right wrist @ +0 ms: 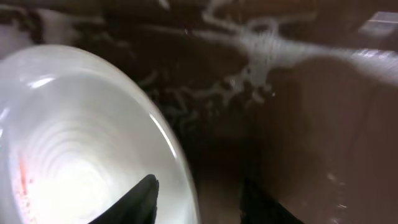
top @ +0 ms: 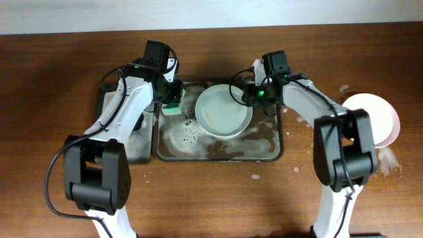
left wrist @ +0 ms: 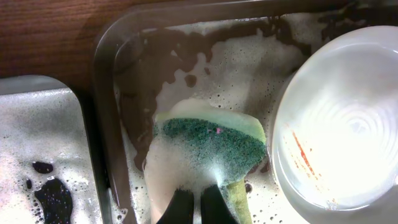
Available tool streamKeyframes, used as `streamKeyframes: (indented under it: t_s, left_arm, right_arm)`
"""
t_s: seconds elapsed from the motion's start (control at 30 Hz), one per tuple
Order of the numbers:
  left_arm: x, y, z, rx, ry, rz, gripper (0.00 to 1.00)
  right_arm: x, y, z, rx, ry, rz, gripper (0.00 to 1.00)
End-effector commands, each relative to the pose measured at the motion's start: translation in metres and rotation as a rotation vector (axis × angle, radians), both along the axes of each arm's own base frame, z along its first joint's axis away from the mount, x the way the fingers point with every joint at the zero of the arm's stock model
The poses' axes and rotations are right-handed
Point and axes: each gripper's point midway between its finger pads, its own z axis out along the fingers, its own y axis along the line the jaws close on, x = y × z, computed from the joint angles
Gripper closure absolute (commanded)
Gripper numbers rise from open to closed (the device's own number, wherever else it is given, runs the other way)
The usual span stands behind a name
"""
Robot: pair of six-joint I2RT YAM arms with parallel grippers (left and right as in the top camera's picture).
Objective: Clean dirty plates on tray and stack at the side
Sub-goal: 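Move the right gripper back to the tray and grasp the white plate rim, then scrub the white plate with the sponge in the left gripper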
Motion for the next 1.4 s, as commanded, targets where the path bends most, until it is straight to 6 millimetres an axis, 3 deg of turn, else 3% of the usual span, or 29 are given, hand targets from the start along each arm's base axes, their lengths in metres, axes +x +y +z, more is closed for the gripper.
streamKeyframes:
  t_s: [0.0, 0.03, 0.1, 0.13, 0.23, 0.33, 0.4, 0.47, 0.5, 0.57, 0.67, 0.77, 0.8, 0.87, 0.9, 1.0, 1.03, 1.1, 1.17, 1.23, 1.37]
  left_arm:
    - [0.004, -0.003, 0.005, -0.014, -0.013, 0.003, 1.0]
    - [0.004, -0.004, 0.005, -0.014, -0.013, 0.003, 0.99]
    - [0.004, -0.003, 0.005, -0.014, -0.013, 0.003, 0.99]
    - [0.004, -0.004, 0.005, -0.014, -0.013, 0.003, 1.0]
    - [0.004, -0.004, 0.005, -0.015, -0.013, 0.003, 0.99]
    - [0.004, -0.01, 0.006, -0.046, -0.011, -0.01, 0.99]
    - [0.005, -0.033, 0.012, -0.133, -0.032, -0.101, 1.0]
    - [0.006, -0.055, 0.012, -0.111, -0.089, -0.229, 1.0]
    - [0.005, -0.066, 0.007, -0.105, -0.095, -0.268, 1.0]
    - [0.0, -0.084, -0.025, -0.097, -0.041, -0.303, 0.99]
    - [-0.016, -0.09, -0.077, -0.079, 0.088, -0.298, 1.0]
    - [-0.023, -0.085, -0.1, -0.054, 0.145, -0.291, 1.0]
    - [-0.02, -0.069, -0.106, 0.037, 0.142, -0.265, 0.99]
    - [-0.01, -0.01, -0.114, 0.375, 0.116, -0.141, 1.0]
    - [-0.007, 0.005, -0.116, 0.464, 0.103, -0.116, 0.99]
    - [0.015, 0.036, -0.098, 0.655, -0.013, 0.006, 1.0]
    - [0.017, 0.036, -0.095, 0.673, -0.03, 0.011, 1.0]
    - [0.023, 0.021, -0.082, 0.682, -0.068, -0.003, 1.0]
    - [0.033, 0.009, -0.043, 0.785, -0.176, 0.08, 1.0]
    - [0.041, -0.009, -0.016, 0.802, -0.249, 0.097, 1.0]
    - [0.04, -0.007, 0.002, 0.763, -0.252, 0.183, 1.0]
  right_arm:
    - [-0.002, 0.006, -0.004, 0.052, 0.05, -0.054, 0.65]
    - [-0.007, 0.006, -0.012, 0.066, 0.101, -0.097, 0.66]
    - [-0.021, 0.004, -0.023, 0.087, 0.22, -0.221, 0.92]
    - [-0.029, 0.002, -0.025, 0.093, 0.279, -0.284, 0.96]
    - [-0.052, 0.001, -0.031, 0.081, 0.411, -0.383, 0.96]
    - [-0.074, 0.018, -0.032, 0.047, 0.469, -0.344, 0.96]
    - [-0.086, 0.04, -0.033, 0.029, 0.472, -0.278, 0.96]
    - [-0.09, 0.047, -0.033, 0.02, 0.467, -0.241, 0.96]
    - [-0.088, 0.045, -0.033, 0.021, 0.464, -0.243, 0.96]
    - [-0.085, 0.042, -0.033, 0.026, 0.459, -0.253, 0.96]
    - [-0.082, 0.041, -0.033, 0.024, 0.446, -0.254, 0.96]
    - [-0.081, 0.041, -0.033, 0.022, 0.443, -0.255, 0.96]
    - [-0.081, 0.041, -0.033, 0.023, 0.44, -0.255, 0.96]
    - [-0.081, 0.041, -0.033, 0.023, 0.439, -0.255, 0.96]
    - [-0.081, 0.041, -0.033, 0.024, 0.439, -0.255, 0.96]
    - [-0.081, 0.041, -0.033, 0.024, 0.439, -0.255, 0.96]
    - [-0.081, 0.041, -0.033, 0.023, 0.439, -0.255, 0.96]
    - [-0.081, 0.041, -0.033, 0.023, 0.439, -0.255, 0.96]
    - [-0.081, 0.041, -0.033, 0.023, 0.44, -0.255, 0.96]
    - [-0.081, 0.041, -0.033, 0.022, 0.44, -0.255, 0.96]
    - [-0.081, 0.04, -0.034, 0.014, 0.439, -0.254, 0.96]
